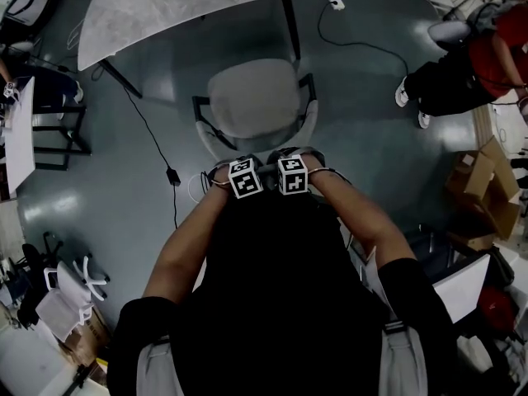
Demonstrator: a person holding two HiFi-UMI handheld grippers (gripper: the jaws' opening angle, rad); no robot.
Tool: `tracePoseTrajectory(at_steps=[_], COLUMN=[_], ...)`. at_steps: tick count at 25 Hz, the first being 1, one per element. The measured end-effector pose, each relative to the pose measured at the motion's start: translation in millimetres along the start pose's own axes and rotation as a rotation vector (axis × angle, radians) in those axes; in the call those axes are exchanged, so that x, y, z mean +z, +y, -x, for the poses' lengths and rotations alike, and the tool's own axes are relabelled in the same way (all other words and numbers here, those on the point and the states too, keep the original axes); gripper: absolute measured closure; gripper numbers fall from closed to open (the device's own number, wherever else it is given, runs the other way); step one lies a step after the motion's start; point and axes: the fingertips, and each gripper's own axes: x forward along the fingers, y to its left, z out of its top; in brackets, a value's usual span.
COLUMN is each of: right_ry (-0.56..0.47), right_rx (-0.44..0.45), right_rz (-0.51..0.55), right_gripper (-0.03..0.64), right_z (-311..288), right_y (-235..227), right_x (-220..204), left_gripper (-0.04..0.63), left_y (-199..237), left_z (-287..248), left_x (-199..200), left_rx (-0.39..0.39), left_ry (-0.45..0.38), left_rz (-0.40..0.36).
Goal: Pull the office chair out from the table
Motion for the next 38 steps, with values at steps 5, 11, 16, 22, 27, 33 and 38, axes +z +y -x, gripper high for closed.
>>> tracePoseTrajectory(at_steps=[5,11,16,22,27,33,38], right_ry=[-0.020,0.013,-0.002,-0.304,-0.619,-0.944,-1.048], right_rx=[-0.038,0.047,0.117,-0.008,-0.168,-0.309,-0.350], right_rz=[0.012,0.012,0.033,-0.132,-0.216,-0.317,-0.398], right_gripper=[0.503,0.486,0.479,0.532,0.563,0.580,0.591], right_z=[-1.7,12.0,42.2,124.8,222.4,316.2,331.9], right_y=[-1.1,1.2,1.7,-43.9,-78.3,-93.0,-82.5], right_x=[-1.3,-1.5,13.6,70.1,123.7,146.3,131.0], left_gripper=[0.466,0.453,0.453,0.522,0.557,0.580,0.583], left_y=[0.8,0.0,-0.3,18.4,49.9,48.2,37.9], left_z=[-1.0,8.8,35.6,96.4,176.9,267.9,303.0], left_x=[-0.5,0.2,-4.8,12.8,60.6,102.4,114.4], left_rx=[0.022,0.047,0.053,0.176,0.292,0.324,0.339], left_ry=[-0.016,-0.055,-0.139,-0.326,-0.647,-1.008,-1.097], left_rz=[-0.014,-0.023,0.031,0.095,0.202,0.254,0.226])
